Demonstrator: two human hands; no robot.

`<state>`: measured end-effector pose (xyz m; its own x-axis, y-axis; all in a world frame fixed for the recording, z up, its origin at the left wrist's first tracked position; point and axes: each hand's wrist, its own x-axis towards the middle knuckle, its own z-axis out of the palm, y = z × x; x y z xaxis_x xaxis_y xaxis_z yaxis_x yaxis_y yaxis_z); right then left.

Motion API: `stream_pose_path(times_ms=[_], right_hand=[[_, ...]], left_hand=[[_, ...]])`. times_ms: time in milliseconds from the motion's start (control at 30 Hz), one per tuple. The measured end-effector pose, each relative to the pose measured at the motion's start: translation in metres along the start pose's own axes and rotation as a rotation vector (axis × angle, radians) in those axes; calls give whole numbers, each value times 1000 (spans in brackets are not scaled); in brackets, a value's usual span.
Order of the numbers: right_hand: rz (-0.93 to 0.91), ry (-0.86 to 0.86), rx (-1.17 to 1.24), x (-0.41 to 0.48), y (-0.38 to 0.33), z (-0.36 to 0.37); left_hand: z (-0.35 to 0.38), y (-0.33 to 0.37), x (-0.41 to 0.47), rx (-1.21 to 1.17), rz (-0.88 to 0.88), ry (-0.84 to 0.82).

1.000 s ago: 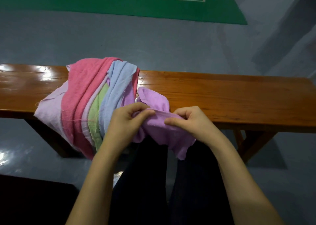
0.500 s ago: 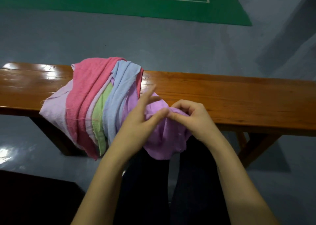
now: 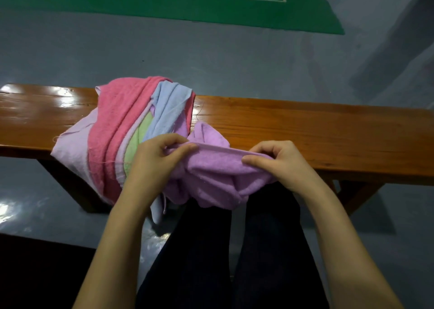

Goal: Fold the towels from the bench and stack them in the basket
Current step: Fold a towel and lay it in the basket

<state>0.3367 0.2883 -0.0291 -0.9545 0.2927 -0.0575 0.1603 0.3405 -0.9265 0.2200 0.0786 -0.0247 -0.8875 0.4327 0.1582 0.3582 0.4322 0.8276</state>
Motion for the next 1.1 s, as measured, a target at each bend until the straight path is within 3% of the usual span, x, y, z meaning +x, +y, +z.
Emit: stream_pose_path(times_ms=[167,300,367,533,767,967,1100], right_hand=[[-64,84,-85,9,6,11],[-129,15,11,11,-2,35],[-162,13,75,11,-6,36],[-20,-43,87,9,-10,16],[118,-81,-79,3,-6,-9],[-25,20,-77,3,-4,-17],[-131,57,63,6,-10,8]], left_hand=[[9,-21,0,360,-132,40],[33,6,-8,-2,66,-236],[42,18,-12,-99,67,-317],[43,12,-12,-129,34,-277],[28,-3,-5,-75,77,-62],[16,-22,-3,40,-5,90],[32,8,-12,-201,149,-59]])
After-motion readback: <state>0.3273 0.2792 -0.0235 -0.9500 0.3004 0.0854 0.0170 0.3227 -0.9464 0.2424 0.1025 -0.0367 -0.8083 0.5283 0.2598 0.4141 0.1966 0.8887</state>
